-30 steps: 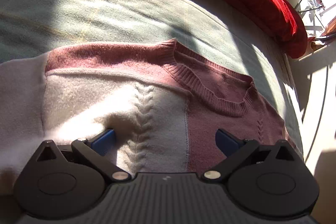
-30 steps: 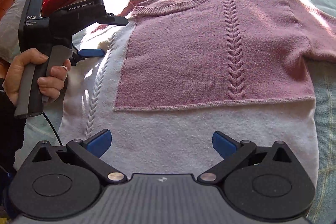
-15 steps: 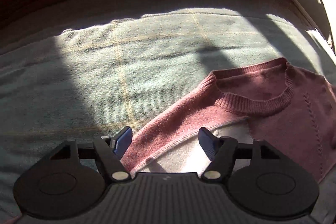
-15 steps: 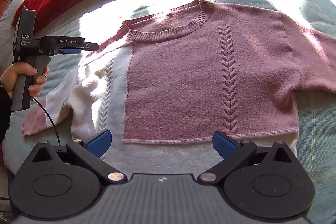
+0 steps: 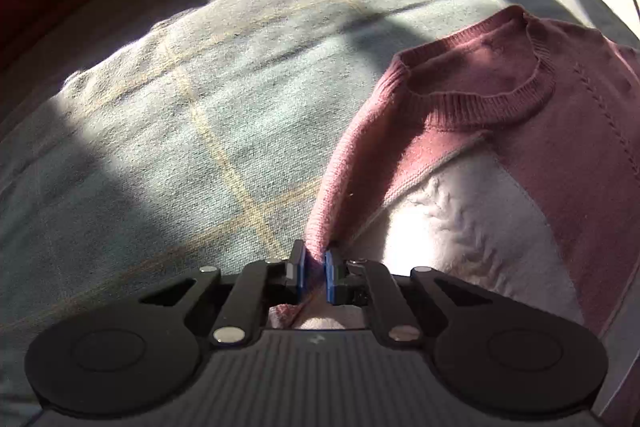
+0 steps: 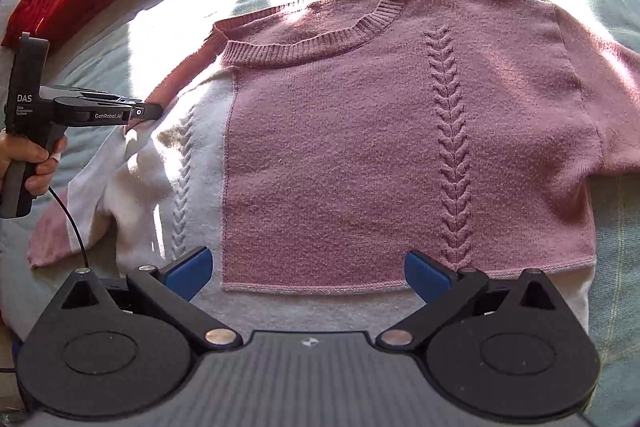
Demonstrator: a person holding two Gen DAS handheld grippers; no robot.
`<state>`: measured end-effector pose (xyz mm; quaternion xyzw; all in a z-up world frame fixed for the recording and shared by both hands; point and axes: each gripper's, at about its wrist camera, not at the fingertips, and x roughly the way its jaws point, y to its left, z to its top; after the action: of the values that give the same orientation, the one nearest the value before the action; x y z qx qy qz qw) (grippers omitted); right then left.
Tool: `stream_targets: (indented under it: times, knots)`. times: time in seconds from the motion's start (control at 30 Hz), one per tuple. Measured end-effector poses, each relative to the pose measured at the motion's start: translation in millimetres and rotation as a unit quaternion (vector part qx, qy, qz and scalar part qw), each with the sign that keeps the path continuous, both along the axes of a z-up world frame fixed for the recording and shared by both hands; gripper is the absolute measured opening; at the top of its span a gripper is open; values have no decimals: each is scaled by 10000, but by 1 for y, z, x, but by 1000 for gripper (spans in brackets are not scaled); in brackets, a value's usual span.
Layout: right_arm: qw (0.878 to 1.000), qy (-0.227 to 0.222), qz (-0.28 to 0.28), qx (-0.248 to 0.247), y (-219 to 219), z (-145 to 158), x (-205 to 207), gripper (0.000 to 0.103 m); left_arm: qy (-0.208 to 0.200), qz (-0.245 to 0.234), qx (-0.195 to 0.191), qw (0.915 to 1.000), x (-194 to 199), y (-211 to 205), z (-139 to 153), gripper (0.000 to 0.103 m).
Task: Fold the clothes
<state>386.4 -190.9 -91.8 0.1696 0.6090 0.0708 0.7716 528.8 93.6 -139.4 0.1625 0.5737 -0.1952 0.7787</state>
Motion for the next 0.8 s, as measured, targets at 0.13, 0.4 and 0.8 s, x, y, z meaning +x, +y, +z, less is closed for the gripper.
stream_targets:
  times: [0.13, 0.4, 0.8]
  knots:
    - [9999, -75, -89, -14, -2, 4, 6, 103, -472, 186, 199, 9985, 0, 0, 21, 5]
    - [9999, -19, -129, -33, -5, -9, 5, 103, -366, 611, 224, 9972, 10, 6, -5, 17]
    - [9849, -999, 82, -1412, -31, -14, 30, 103, -369, 738, -1104, 9905, -46, -44, 33, 63]
